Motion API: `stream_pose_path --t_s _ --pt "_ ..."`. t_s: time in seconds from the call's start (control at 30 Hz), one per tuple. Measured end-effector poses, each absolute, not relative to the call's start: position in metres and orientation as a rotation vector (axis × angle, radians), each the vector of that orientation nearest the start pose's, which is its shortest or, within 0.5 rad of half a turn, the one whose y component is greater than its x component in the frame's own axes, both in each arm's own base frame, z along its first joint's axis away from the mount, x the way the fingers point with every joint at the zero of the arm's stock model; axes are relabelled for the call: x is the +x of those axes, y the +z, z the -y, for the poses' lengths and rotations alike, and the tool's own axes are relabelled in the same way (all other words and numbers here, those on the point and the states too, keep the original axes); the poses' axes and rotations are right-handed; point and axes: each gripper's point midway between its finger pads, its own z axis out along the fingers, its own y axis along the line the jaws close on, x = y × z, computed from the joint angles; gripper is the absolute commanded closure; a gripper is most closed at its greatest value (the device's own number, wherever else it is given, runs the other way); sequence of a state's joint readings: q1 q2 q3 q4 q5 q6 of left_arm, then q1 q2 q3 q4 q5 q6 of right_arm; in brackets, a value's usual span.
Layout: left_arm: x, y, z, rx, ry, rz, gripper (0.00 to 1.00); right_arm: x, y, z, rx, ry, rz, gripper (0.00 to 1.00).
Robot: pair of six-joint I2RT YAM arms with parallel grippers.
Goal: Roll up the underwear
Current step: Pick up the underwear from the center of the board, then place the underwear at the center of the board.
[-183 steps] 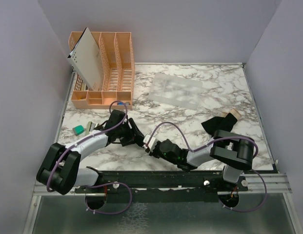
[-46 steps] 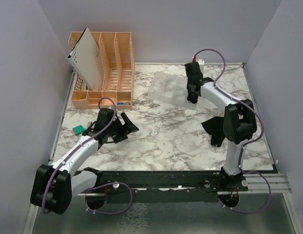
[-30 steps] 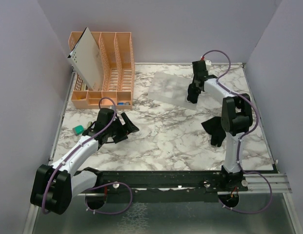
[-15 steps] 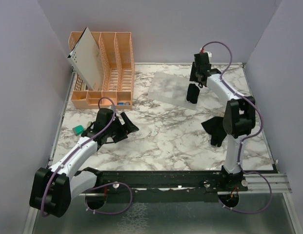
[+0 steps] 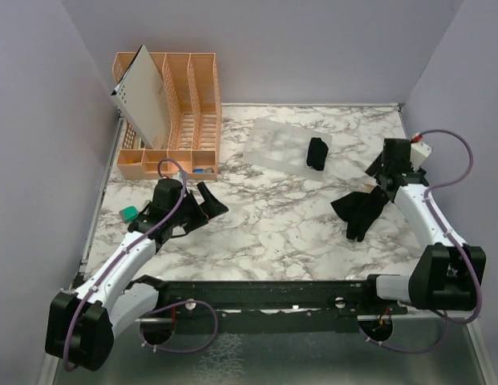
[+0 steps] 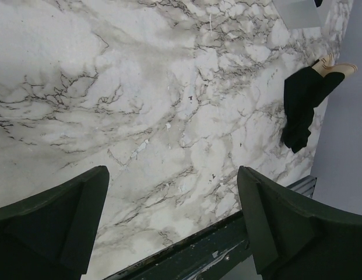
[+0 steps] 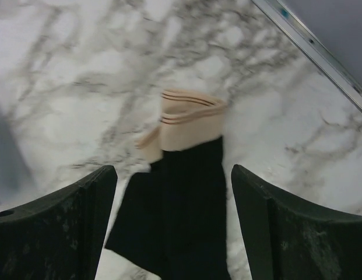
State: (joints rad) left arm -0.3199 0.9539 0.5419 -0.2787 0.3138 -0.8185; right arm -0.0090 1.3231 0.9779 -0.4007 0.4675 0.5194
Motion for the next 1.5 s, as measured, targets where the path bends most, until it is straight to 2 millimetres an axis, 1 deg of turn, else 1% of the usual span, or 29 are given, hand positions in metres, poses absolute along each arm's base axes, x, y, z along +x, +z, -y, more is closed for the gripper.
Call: stream_pose_path --t_s 0.07,0.1,0.17,0.23,0.33,0.43,0.5,0.57,0.6,0.67,0.7,0.83,0.87,0.9,0.97,1.07,1.1,1.13,1.2,1.27,1.3,1.37,1.43,1.5 --pt "0.236 0.118 0.166 -0.413 -0.929 -2.363 0.01 0.332 0.134 0.077 0.883 -0.314 -2.106 0.17" --pt "0.236 0.118 0.166 -0.411 -0.928 -2.362 0.01 0.321 0.124 0.079 0.906 -0.327 -2.124 0.17" --pt "0.236 0.117 0.165 -0.407 -0.926 -2.364 0.01 0.31 0.11 0.077 0.926 -0.337 -2.155 0.17" --pt "0.236 0.117 0.165 -0.406 -0.925 -2.365 0.01 0.307 0.099 0.076 0.937 -0.332 -2.184 0.17" --pt "0.236 0.115 0.165 -0.407 -0.921 -2.373 0.01 0.312 0.085 0.075 0.956 -0.317 -2.227 0.17" --pt "0.237 0.114 0.165 -0.409 -0.919 -2.374 0.01 0.322 0.081 0.075 0.964 -0.308 -2.244 0.17" --pt "0.237 0.114 0.165 -0.411 -0.918 -2.375 0.01 0.332 0.085 0.077 0.966 -0.304 -2.231 0.28" --pt "0.236 0.112 0.165 -0.413 -0.916 -2.38 0.01 0.347 0.092 0.081 0.973 -0.299 -2.209 0.41" --pt "0.236 0.111 0.164 -0.415 -0.915 -2.384 0.01 0.354 0.094 0.084 0.978 -0.299 -2.199 0.45" --pt "0.236 0.108 0.164 -0.419 -0.911 -2.394 0.01 0.363 0.092 0.088 0.99 -0.303 -2.195 0.46" --pt "0.235 0.107 0.164 -0.42 -0.909 -2.398 0.01 0.365 0.088 0.091 1.0 -0.309 -2.199 0.46" --pt "0.234 0.105 0.164 -0.417 -0.905 -2.403 0.01 0.362 0.072 0.095 1.02 -0.321 -2.238 0.45" --pt "0.234 0.105 0.163 -0.416 -0.904 -2.403 0.01 0.362 0.072 0.095 1.019 -0.32 -2.241 0.48" --pt "0.234 0.105 0.163 -0.416 -0.904 -2.404 0.01 0.362 0.072 0.096 1.018 -0.321 -2.242 0.57" --pt "0.234 0.105 0.163 -0.415 -0.904 -2.403 0.01 0.362 0.072 0.097 1.003 -0.327 -2.249 0.69" --pt "0.234 0.104 0.163 -0.416 -0.903 -2.404 0.01 0.361 0.073 0.097 0.985 -0.332 -2.256 0.83" --pt "0.234 0.104 0.163 -0.417 -0.903 -2.405 0.01 0.361 0.075 0.098 0.974 -0.334 -2.258 0.88" --pt "0.234 0.104 0.163 -0.416 -0.903 -2.404 0.01 0.36 0.078 0.098 0.959 -0.334 -2.26 0.91" --pt "0.234 0.104 0.163 -0.416 -0.903 -2.404 0.01 0.36 0.089 0.096 0.919 -0.316 -2.256 0.99" --pt "0.234 0.104 0.163 -0.416 -0.903 -2.403 0.01 0.362 0.107 0.09 0.867 -0.264 -2.249 0.99" --pt "0.234 0.104 0.163 -0.416 -0.903 -2.404 0.01 0.365 0.119 0.085 0.836 -0.222 -2.24 1.0" --pt "0.234 0.104 0.163 -0.417 -0.903 -2.405 0.01 0.374 0.152 0.069 0.752 -0.091 -2.2 1.0" --pt "0.234 0.104 0.163 -0.417 -0.902 -2.406 0.01 0.38 0.19 0.046 0.631 0.077 -2.144 1.0" --pt "0.234 0.104 0.163 -0.417 -0.902 -2.405 0.01 0.377 0.231 0.019 0.497 0.245 -2.076 1.0"
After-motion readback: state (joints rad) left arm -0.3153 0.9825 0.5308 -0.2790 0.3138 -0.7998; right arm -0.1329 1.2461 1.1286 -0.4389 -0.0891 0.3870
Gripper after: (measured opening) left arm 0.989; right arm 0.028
